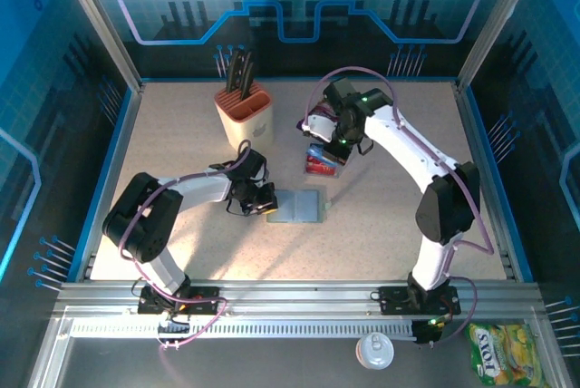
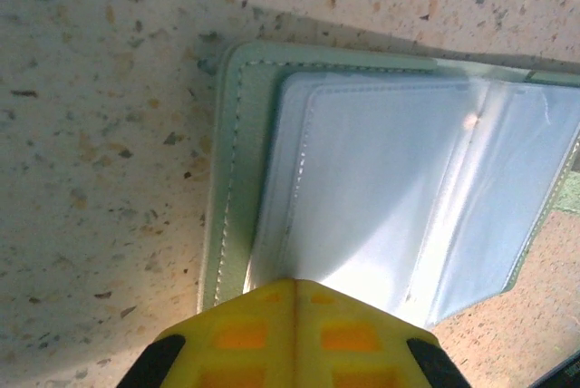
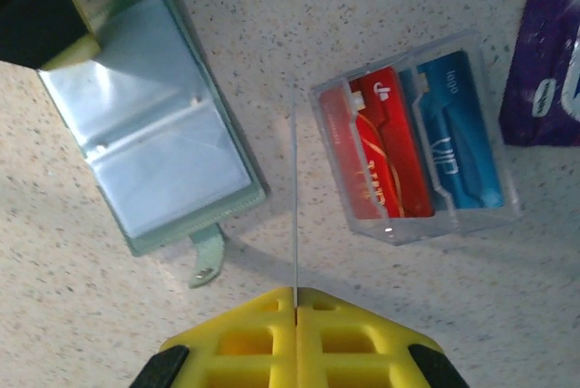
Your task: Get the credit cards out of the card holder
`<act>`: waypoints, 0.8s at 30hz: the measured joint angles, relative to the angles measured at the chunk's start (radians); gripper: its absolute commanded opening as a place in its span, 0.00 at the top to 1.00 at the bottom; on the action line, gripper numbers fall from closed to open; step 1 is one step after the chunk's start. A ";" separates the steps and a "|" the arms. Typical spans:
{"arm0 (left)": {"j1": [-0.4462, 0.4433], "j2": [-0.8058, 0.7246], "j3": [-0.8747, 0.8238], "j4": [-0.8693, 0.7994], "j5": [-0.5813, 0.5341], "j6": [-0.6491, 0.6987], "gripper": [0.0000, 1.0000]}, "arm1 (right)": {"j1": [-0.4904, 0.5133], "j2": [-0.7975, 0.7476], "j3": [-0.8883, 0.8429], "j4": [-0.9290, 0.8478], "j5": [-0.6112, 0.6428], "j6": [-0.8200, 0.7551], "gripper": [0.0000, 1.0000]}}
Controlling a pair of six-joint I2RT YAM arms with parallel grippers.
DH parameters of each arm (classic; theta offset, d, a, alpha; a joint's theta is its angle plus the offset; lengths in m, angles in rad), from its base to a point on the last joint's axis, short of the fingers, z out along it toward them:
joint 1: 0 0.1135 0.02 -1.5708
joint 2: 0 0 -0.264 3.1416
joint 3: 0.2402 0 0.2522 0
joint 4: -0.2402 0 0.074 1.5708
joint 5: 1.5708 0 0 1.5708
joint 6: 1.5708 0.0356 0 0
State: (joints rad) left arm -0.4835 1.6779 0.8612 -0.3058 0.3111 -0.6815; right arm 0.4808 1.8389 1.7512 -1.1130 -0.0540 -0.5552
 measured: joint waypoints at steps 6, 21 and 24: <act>0.000 -0.003 0.008 -0.036 0.000 0.001 0.86 | -0.056 0.072 0.087 -0.016 -0.008 -0.120 1.00; 0.000 -0.058 0.086 -0.158 -0.031 0.011 0.86 | -0.141 0.317 0.307 -0.031 -0.058 -0.275 1.00; 0.000 -0.069 0.086 -0.172 -0.039 0.011 0.86 | -0.142 0.362 0.333 -0.033 -0.058 -0.293 1.00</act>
State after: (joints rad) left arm -0.4835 1.6085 0.9474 -0.4782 0.2726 -0.6701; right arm 0.3386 2.2013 2.0838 -1.1461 -0.1123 -0.8482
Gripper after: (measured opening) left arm 0.143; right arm 0.060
